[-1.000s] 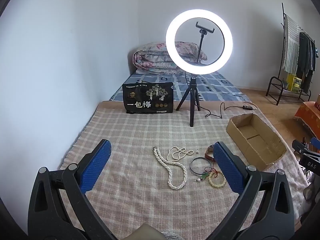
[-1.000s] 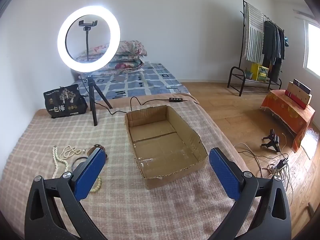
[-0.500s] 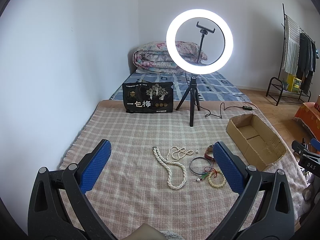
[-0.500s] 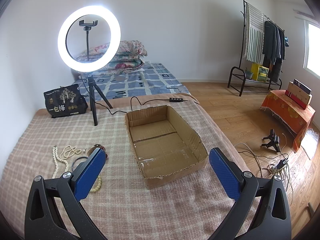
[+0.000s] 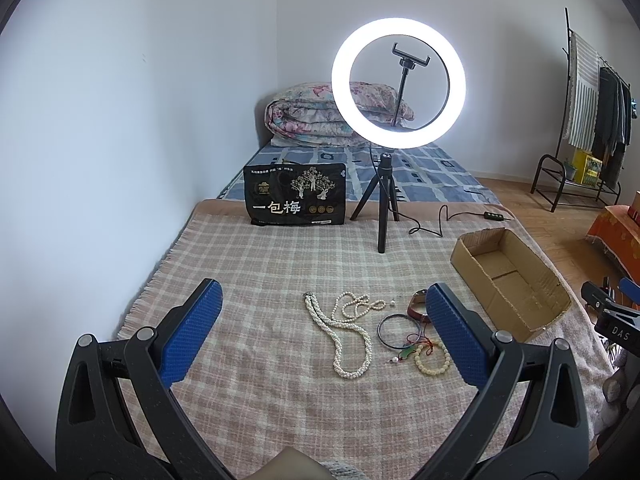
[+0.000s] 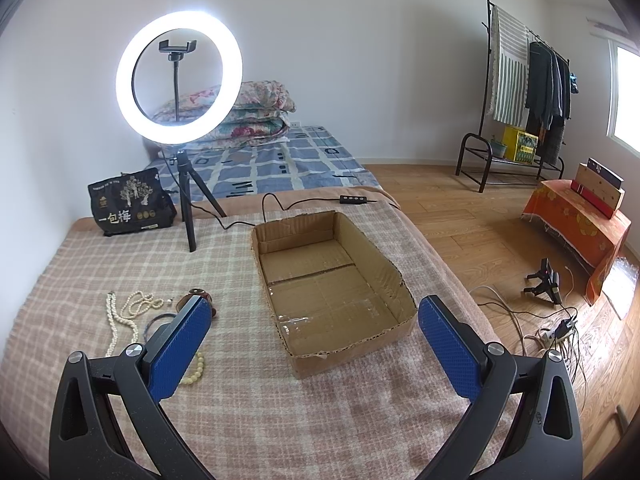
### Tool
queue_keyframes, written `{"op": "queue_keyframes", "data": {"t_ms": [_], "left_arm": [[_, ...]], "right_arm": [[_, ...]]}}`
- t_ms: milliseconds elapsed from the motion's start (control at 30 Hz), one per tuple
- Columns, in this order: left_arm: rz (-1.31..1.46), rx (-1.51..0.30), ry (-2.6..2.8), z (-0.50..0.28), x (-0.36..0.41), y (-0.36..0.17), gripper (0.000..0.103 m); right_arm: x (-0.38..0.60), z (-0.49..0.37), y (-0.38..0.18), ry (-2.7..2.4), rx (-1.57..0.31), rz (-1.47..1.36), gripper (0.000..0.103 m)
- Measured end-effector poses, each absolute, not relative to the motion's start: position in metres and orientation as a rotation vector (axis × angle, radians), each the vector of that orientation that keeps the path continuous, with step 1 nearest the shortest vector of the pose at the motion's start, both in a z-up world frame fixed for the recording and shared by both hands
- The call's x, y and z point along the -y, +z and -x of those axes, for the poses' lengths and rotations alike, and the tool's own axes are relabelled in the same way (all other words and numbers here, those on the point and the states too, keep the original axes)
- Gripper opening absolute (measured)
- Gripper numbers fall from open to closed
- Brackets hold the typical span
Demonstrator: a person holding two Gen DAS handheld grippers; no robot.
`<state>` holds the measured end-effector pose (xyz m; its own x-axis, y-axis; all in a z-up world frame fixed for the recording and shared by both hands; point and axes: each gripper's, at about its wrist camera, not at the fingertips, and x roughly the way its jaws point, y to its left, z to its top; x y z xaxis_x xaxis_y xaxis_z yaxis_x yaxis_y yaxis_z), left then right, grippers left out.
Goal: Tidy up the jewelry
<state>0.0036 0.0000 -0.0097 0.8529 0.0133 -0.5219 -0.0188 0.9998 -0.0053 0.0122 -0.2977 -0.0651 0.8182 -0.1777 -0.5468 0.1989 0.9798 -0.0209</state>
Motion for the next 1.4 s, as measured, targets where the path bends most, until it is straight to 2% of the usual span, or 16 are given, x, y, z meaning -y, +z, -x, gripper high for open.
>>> {"op": "queue_keyframes", "data": {"t_ms": [1067, 1400], "left_arm": [[0.011, -0.552, 0.011, -0.005, -0.001, -0.009, 0.103], [0.004, -0.621, -0.016, -0.01, 0.004, -0.017, 0.103]], "right_arm": [[0.288, -0.011, -0.06, -0.19, -0.559, -0.029, 0.103], [0.286, -0.009, -0.061, -0.18, -0.55, -0.001, 0.103]]}}
